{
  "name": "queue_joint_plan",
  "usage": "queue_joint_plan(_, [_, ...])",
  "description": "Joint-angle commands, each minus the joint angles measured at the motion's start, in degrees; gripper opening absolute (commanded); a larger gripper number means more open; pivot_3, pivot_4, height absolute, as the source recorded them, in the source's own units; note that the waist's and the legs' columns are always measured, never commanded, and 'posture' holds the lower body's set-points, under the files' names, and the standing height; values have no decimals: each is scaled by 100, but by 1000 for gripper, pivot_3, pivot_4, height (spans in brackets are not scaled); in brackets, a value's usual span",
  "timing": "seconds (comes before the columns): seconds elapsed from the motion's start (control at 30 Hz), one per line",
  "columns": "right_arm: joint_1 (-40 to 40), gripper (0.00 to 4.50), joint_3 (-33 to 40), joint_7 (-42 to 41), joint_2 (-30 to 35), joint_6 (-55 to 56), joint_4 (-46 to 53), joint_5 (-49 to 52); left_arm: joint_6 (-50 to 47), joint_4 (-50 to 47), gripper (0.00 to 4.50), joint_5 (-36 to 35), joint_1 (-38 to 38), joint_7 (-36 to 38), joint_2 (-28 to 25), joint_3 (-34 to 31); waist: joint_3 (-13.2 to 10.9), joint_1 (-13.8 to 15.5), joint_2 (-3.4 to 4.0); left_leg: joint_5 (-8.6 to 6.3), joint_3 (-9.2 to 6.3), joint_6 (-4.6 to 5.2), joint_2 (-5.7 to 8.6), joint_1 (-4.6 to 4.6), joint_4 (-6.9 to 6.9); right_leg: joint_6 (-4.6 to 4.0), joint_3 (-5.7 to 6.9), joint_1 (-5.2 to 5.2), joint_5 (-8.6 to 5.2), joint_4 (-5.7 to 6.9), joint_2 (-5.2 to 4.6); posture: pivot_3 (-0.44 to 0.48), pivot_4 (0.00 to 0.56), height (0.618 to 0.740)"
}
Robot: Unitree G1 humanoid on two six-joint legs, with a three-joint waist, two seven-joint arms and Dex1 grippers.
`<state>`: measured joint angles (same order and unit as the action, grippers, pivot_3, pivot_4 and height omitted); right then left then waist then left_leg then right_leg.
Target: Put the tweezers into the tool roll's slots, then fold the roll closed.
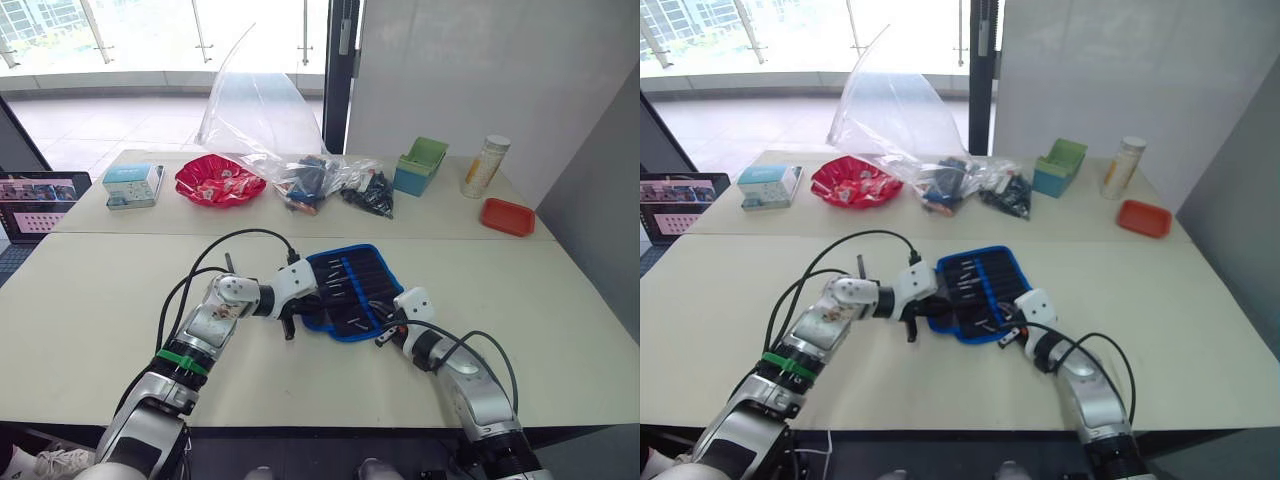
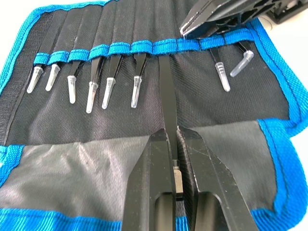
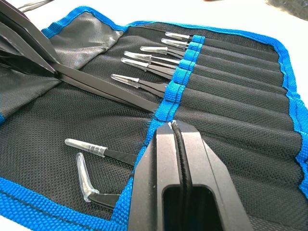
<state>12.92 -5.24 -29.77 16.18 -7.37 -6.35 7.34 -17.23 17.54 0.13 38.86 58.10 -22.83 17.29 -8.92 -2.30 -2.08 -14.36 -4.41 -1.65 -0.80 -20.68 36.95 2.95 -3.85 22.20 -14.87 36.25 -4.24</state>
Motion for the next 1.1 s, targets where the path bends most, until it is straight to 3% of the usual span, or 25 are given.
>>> queue_joint_plan(0.03, [-186, 0, -174, -28, -12, -152, -319, -157, 119, 9, 65, 1, 188, 37, 154, 102, 0, 2, 0, 0, 0, 0, 0, 0, 0, 0, 0, 0, 0, 0, 0, 0, 150, 738])
queue_joint_plan(0.3, [-186, 0, -183, 2, -23, -149, -339, -184, 190, 291, 65, -55, 530, 154, 520, 173, 0, 2, 0, 0, 0, 0, 0, -1, 0, 0, 0, 0, 0, 0, 0, 0, 150, 738])
queue_joint_plan(0.77, [-106, 0, -115, 34, -16, -73, -361, -158, 1108, 1909, 65, 456, 1181, -388, 1412, 314, 0, 14, -1, 0, 1, 0, 4, -4, 3, 2, 0, 0, 1, -2, -1, 0, 150, 738])
queue_joint_plan(1.1, [-137, 0, -102, 87, -50, -60, -309, -164, 1598, 2586, 65, 534, 1206, -782, 1808, 153, 1, 88, -2, 0, 1, 0, 8, -6, 9, 9, -1, -2, 5, -5, -6, 0, 150, 738])
